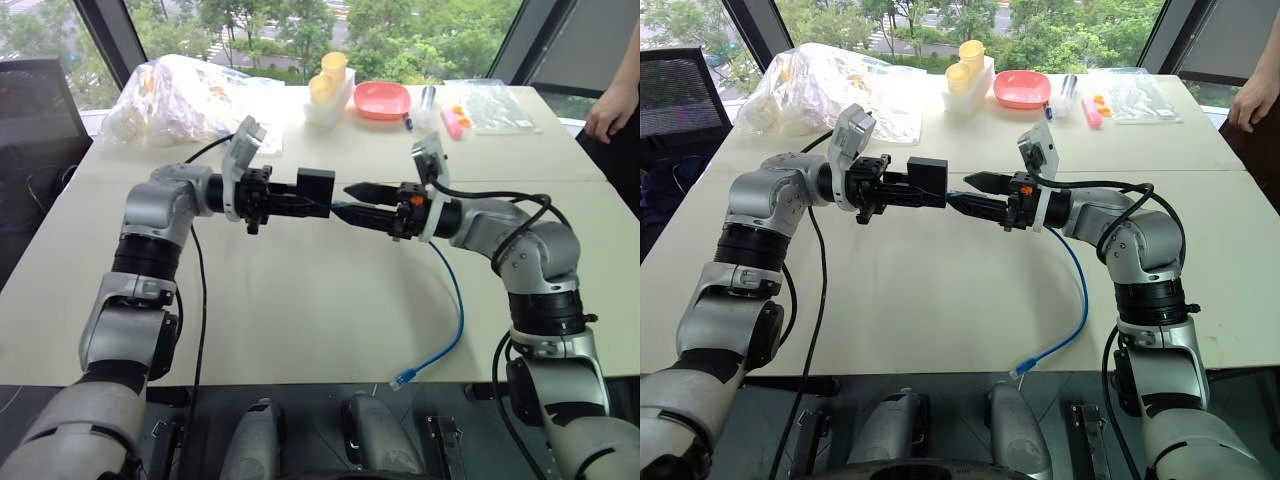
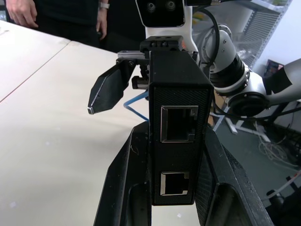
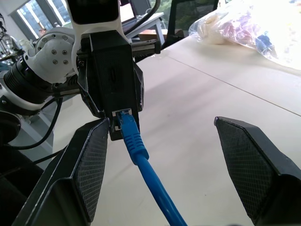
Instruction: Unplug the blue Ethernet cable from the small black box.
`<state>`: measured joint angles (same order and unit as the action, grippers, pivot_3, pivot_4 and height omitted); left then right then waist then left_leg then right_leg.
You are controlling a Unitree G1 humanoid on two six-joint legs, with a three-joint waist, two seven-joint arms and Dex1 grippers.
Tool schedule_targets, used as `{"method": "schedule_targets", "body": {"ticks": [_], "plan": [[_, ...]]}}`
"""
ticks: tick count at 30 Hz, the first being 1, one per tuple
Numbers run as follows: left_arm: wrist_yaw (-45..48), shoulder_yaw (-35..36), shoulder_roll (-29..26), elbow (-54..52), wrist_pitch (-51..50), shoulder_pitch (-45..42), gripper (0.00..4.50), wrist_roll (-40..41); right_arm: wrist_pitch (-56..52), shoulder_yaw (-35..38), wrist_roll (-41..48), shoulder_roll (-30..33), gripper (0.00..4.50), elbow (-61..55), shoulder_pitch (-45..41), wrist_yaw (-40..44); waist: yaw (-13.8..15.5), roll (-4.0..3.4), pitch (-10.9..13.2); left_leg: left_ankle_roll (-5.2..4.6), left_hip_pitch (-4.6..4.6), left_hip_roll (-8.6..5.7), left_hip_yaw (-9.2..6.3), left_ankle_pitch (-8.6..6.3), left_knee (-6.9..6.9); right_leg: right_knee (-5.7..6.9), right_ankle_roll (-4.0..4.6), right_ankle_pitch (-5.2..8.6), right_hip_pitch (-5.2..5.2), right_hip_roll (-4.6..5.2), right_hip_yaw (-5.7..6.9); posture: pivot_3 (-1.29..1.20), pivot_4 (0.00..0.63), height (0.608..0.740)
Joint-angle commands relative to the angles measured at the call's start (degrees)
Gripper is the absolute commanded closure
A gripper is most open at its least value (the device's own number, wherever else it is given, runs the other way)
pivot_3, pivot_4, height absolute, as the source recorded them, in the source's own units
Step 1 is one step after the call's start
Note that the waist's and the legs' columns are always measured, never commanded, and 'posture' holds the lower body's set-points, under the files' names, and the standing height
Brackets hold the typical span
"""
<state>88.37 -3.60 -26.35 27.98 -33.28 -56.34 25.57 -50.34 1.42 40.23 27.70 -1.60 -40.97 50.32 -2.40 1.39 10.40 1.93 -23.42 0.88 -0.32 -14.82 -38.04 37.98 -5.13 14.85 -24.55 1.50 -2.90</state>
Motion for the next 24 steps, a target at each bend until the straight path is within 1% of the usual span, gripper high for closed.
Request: {"method": "schedule_targets", "body": {"ticks": [1, 5, 8, 9, 10, 11, 14, 15, 20, 24], "plan": [[0.1, 0.4, 0.2, -2.2, 0.0, -0.8, 3.98, 1.2, 0.8, 1.0, 0.5, -0.3, 0.82, -0.8, -1.0, -0.1, 0.0, 0.0, 0.0, 0.0, 0.0, 0.0, 0.0, 0.0, 0.0, 0.0, 0.0, 0.0, 0.0, 0.0, 0.0, 0.0, 0.15, 0.735], [0.0, 0.5, 0.4, -1.9, 0.2, -1.0, 3.98, 1.1, 1.3, 0.1, -0.4, -0.2, 0.82, -1.0, -0.6, 0.2, 0.0, 0.0, 0.0, 0.0, 0.0, 0.0, 0.0, 0.0, 0.0, 0.0, 0.0, 0.0, 0.0, -0.01, 0.0, 0.0, 0.15, 0.735], [-0.2, 0.6, 0.4, -1.9, 0.2, -1.1, 3.98, 1.2, 1.8, -0.5, -1.1, -0.2, 1.55, -1.2, -0.5, 0.3, 0.0, 0.0, 0.0, 0.0, 0.0, 0.0, 0.0, 0.0, 0.0, 0.0, 0.0, 0.0, 0.0, -0.01, 0.0, 0.0, 0.15, 0.735], [-0.2, 0.6, 0.4, -1.9, 0.2, -1.1, 3.98, 1.2, 2.0, -0.6, -1.2, -0.4, 1.92, -1.1, -0.6, 0.2, 0.0, 0.0, 0.0, 0.0, 0.0, 0.0, 0.0, 0.0, 0.0, 0.0, 0.0, 0.0, 0.0, -0.01, 0.0, 0.0, 0.15, 0.735], [-0.3, 0.6, 0.5, -1.8, 0.2, -1.1, 3.98, 1.2, 2.1, -0.6, -1.3, -0.5, 2.47, -0.9, -0.7, 0.1, 0.0, 0.0, 0.0, 0.0, 0.0, 0.0, 0.0, 0.0, 0.0, 0.0, 0.0, 0.0, 0.0, -0.01, 0.0, 0.0, 0.15, 0.735], [-0.3, 0.6, 0.5, -1.8, 0.2, -1.2, 3.98, 1.3, 2.2, -0.6, -1.4, -0.6, 2.87, -0.8, -0.8, 0.0, 0.0, 0.0, 0.0, 0.0, 0.0, 0.0, 0.0, 0.0, 0.0, 0.0, 0.0, 0.0, 0.0, -0.01, 0.0, 0.0, 0.15, 0.735], [-0.6, 0.6, 0.4, -1.7, 0.1, -1.3, 3.98, 1.5, 2.3, -0.5, -1.6, -0.7, 4.28, -0.7, -0.9, 0.1, 0.0, 0.0, 0.0, 0.0, 0.0, 0.0, -0.02, 0.0, 0.0, 0.0, 0.0, 0.0, 0.0, -0.01, 0.0, 0.0, 0.15, 0.735], [-0.6, 0.7, 0.4, -1.6, 0.0, -1.3, 3.98, 1.5, 2.4, -0.5, -1.8, -0.6, 4.46, -0.7, -0.9, 0.2, 0.0, 0.0, 0.0, 0.0, 0.0, 0.0, -0.01, 0.0, 0.0, 0.0, 0.0, 0.0, 0.0, -0.01, 0.0, 0.0, 0.15, 0.735], [-0.4, 0.8, -0.2, -1.3, -0.1, -1.4, 3.98, 1.6, 3.3, -0.4, -2.8, 0.0, 4.46, 0.2, -0.8, 0.0, 0.0, 0.0, 0.0, 0.0, 0.0, 0.0, -0.01, 0.0, 0.0, 0.0, 0.0, 0.0, 0.0, 0.0, 0.0, 0.0, 0.15, 0.735], [0.4, 1.3, -2.8, -1.1, -0.3, -1.3, 3.98, 1.3, 5.4, 2.0, -4.2, 3.3, 4.46, 3.9, -0.5, 0.0, 0.0, 0.0, 0.0, 0.0, 0.0, 0.0, 0.0, 0.0, 0.0, 0.0, 0.0, 0.0, 0.0, 0.0, 0.0, 0.0, 0.15, 0.735]]}}
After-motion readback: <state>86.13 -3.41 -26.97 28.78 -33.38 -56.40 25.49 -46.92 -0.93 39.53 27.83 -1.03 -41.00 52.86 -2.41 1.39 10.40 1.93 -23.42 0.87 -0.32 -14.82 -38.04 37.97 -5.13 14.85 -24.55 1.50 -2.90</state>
